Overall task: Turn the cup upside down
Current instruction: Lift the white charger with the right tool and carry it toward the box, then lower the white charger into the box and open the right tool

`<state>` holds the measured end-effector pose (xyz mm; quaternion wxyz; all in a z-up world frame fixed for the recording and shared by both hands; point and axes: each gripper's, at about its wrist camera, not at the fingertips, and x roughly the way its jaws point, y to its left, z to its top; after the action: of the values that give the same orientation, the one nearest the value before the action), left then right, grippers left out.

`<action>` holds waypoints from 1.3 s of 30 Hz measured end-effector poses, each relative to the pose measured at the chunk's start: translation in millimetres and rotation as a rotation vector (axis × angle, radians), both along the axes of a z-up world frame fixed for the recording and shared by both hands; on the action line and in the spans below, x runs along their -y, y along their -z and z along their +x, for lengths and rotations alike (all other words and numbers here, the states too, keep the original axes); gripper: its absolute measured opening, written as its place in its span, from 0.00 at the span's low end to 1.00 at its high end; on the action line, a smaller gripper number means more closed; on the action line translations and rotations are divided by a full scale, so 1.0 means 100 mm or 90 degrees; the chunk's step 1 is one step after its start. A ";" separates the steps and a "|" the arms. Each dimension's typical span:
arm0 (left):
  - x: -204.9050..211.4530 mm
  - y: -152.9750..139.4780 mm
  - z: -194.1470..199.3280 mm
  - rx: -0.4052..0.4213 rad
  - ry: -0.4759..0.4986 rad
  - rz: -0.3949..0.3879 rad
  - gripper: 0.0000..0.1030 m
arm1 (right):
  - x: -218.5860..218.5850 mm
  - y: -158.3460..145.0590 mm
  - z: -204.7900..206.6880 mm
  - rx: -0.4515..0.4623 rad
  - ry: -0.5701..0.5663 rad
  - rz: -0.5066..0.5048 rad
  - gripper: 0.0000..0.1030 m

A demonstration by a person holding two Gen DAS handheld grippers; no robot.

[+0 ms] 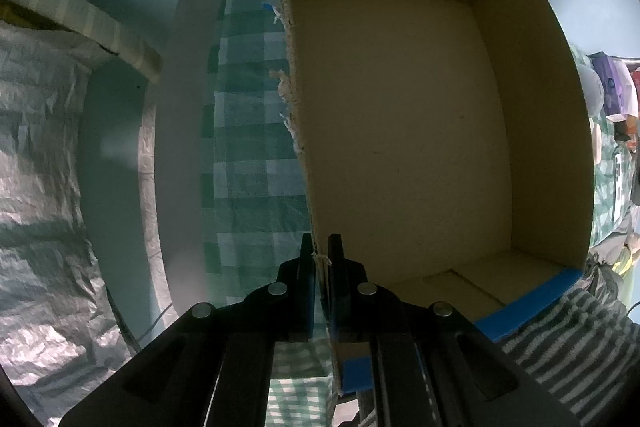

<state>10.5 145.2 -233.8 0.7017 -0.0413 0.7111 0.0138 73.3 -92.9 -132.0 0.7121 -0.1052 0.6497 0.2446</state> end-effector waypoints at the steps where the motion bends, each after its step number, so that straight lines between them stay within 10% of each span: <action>1: 0.00 0.00 0.00 0.000 0.001 0.000 0.05 | -0.09 -0.01 0.01 0.001 -0.012 0.003 0.50; 21: 0.01 0.00 0.01 -0.004 0.000 0.003 0.05 | -1.11 0.59 -0.09 -0.049 -0.177 -0.034 0.50; 39: -0.01 0.00 -0.02 -0.002 0.002 0.002 0.05 | -1.18 0.73 -0.12 -0.049 -0.162 -0.043 0.50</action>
<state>8.2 146.1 -233.5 0.7007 -0.0392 0.7123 0.0142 61.2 25.4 -204.6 0.6460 -0.2012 0.6657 0.3149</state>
